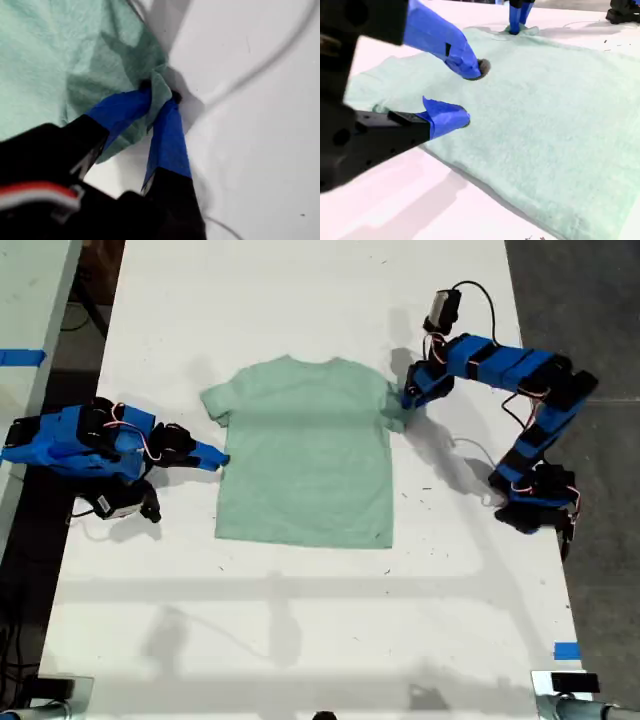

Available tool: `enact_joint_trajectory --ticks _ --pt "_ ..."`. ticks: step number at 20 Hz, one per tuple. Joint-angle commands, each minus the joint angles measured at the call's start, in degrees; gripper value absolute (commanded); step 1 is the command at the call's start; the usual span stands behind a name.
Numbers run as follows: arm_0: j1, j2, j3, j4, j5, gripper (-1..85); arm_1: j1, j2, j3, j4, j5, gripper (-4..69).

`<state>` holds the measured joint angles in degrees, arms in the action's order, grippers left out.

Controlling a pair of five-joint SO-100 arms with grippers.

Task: Fold t shirt

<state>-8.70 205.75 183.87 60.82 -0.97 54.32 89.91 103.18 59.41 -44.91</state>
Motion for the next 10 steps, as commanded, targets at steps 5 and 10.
enact_joint_trajectory --ticks 5,10 --pt "-1.1 0.6 0.3 0.0 -1.4 11.7 -11.4 20.0 -6.5 6.5 1.7 0.0" --pt "-1.1 0.6 0.3 0.0 -1.4 11.7 -26.1 8.8 -17.0 0.1 4.6 0.0"
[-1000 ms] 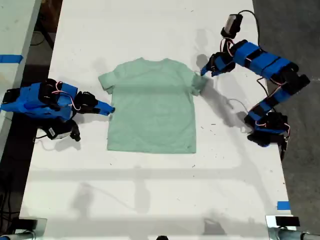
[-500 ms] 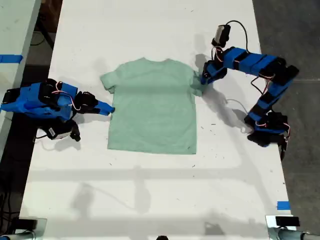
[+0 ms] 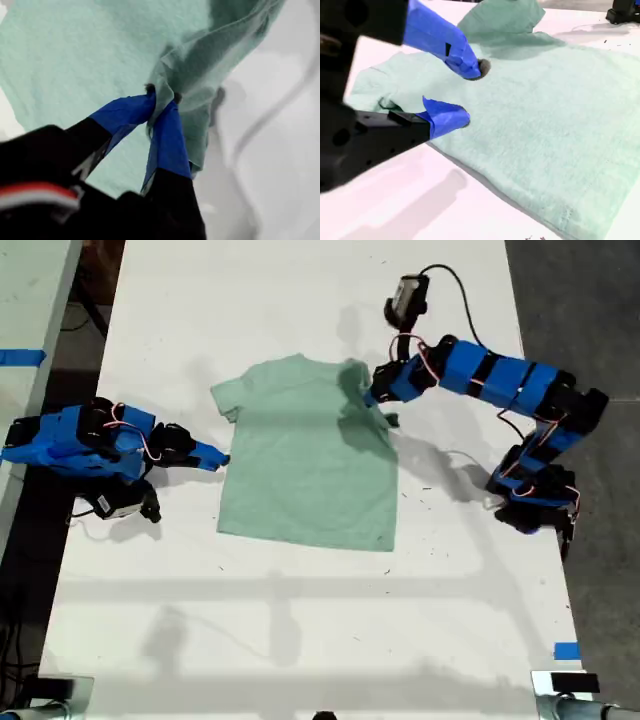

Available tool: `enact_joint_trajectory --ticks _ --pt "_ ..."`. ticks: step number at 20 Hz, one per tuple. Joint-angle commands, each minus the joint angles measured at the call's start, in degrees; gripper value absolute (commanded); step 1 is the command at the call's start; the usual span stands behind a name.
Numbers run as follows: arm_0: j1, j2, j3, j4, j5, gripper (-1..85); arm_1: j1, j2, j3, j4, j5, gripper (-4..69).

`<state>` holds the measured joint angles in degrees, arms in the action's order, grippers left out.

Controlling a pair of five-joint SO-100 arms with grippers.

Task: Fold t shirt

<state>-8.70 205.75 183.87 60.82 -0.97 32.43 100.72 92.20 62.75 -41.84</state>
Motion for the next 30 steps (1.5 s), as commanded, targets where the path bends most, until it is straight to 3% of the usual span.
enact_joint_trajectory --ticks 1,7,10,11,12,18,23,25,27,28,30 --pt "-1.1 0.6 0.3 0.0 -1.4 11.7 -6.1 -5.2 -8.3 -4.0 1.8 0.0" --pt "-1.1 0.6 0.3 0.0 -1.4 11.7 -12.1 -24.8 -25.6 -3.6 2.7 0.0" --pt "-1.1 0.6 0.3 0.0 -1.4 11.7 -10.4 -26.0 -29.1 2.1 3.7 17.3" --pt "-1.1 0.6 0.3 0.0 -1.4 11.7 -8.4 -23.4 -27.2 4.6 4.6 14.0" --pt "-1.1 0.6 0.3 0.0 -1.4 11.7 -6.6 -19.5 -23.3 6.4 5.7 0.2" --pt "-1.1 0.6 0.3 0.0 -1.5 11.7 1.7 14.0 10.9 4.7 4.6 0.2" --pt "-1.1 0.6 0.3 0.0 -1.5 11.7 -3.3 55.6 52.4 -0.5 9.2 0.9" --pt "-1.1 0.6 0.3 0.0 -1.5 11.7 -7.3 79.5 66.0 4.4 11.9 1.1" --pt "-1.1 0.6 0.3 0.0 -1.5 11.7 -10.5 101.1 76.0 14.6 15.7 1.2" --pt "-1.1 0.6 0.2 0.0 -1.4 11.7 -11.8 99.8 77.0 15.7 16.6 1.2" --pt "-1.1 0.6 0.2 0.0 -1.4 11.7 -12.6 100.5 83.6 12.3 18.0 1.2"
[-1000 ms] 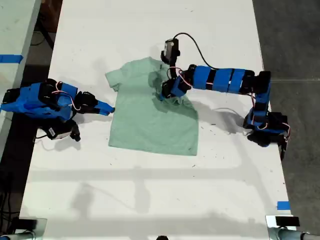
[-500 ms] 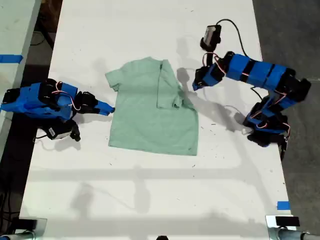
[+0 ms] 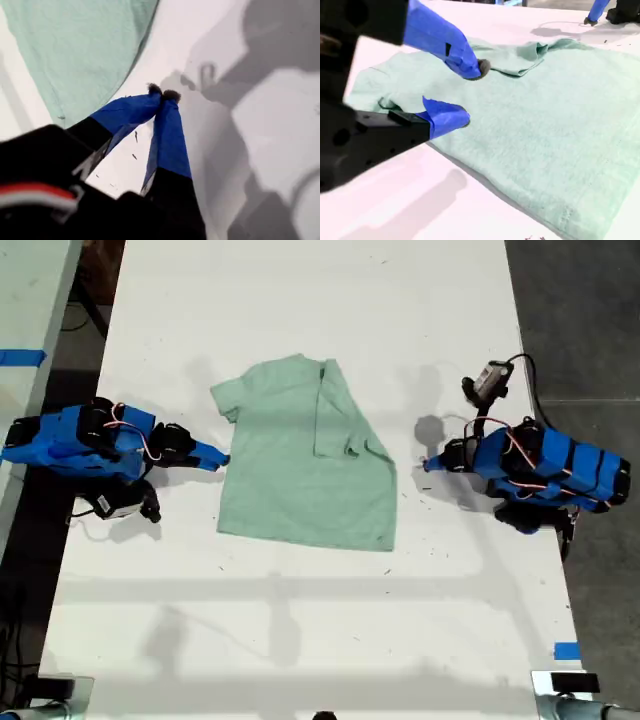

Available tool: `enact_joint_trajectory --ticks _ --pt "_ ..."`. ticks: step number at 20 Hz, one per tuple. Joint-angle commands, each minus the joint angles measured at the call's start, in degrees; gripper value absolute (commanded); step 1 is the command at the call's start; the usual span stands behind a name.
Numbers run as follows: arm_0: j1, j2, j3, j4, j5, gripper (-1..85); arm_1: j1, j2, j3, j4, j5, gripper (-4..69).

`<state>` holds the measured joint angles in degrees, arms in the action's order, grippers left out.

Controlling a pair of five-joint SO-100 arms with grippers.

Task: Fold t shirt

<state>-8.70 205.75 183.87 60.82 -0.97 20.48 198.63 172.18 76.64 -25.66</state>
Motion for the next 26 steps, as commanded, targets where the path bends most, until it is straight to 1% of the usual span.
enact_joint_trajectory --ticks 1,3,5,23,26 --pt "-1.1 0.6 0.2 0.0 -1.4 11.7 -0.6 2.5 3.6 -1.4 2.9 1.2" --pt "-1.1 0.6 0.2 0.0 -1.4 11.7 -0.7 2.5 3.5 0.3 5.8 1.2" --pt "-1.2 0.6 0.2 0.0 -1.4 11.7 -0.9 2.5 3.5 0.4 6.5 1.2" --pt "-1.1 0.6 0.2 0.0 -1.5 11.7 -1.1 2.5 3.5 0.8 7.5 1.2" --pt "-1.1 0.6 0.2 0.0 -1.5 11.7 -1.7 2.5 3.7 0.6 8.7 1.2"
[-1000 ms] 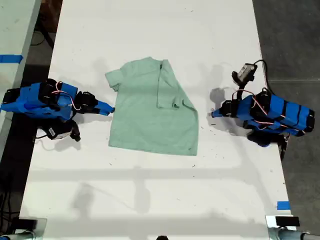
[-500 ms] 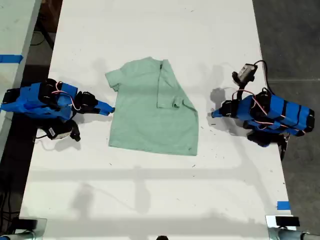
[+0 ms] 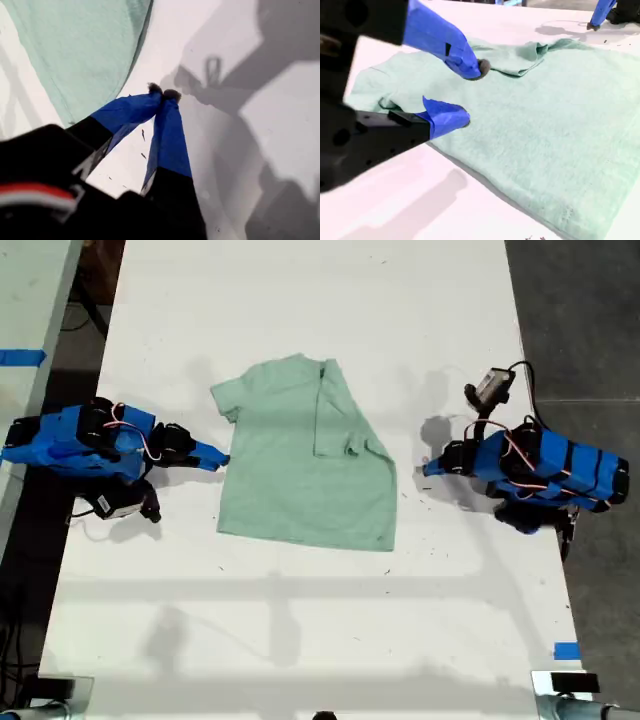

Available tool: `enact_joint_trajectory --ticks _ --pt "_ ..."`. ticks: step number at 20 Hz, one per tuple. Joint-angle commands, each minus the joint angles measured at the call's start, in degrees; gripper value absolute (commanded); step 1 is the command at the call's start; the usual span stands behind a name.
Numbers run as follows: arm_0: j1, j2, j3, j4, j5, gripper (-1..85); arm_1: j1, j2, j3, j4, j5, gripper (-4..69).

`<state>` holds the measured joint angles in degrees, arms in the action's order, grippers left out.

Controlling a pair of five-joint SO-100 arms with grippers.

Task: Fold t shirt

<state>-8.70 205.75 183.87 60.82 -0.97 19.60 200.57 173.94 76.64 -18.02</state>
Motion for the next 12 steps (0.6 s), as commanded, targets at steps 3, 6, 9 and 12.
enact_joint_trajectory --ticks 3,6,9,12 --pt "-1.1 0.6 0.2 0.0 -1.5 11.7 -0.5 0.6 2.0 0.5 1.1 1.2" --pt "-1.1 0.6 0.2 0.0 -1.5 11.7 -0.1 0.6 2.0 0.4 1.0 1.2" --pt "-1.1 0.6 0.2 0.0 -1.5 11.7 0.0 0.6 2.0 0.4 0.9 1.2" --pt "-1.1 0.6 0.2 0.0 -1.5 11.7 0.0 0.6 2.0 0.4 0.7 1.2"
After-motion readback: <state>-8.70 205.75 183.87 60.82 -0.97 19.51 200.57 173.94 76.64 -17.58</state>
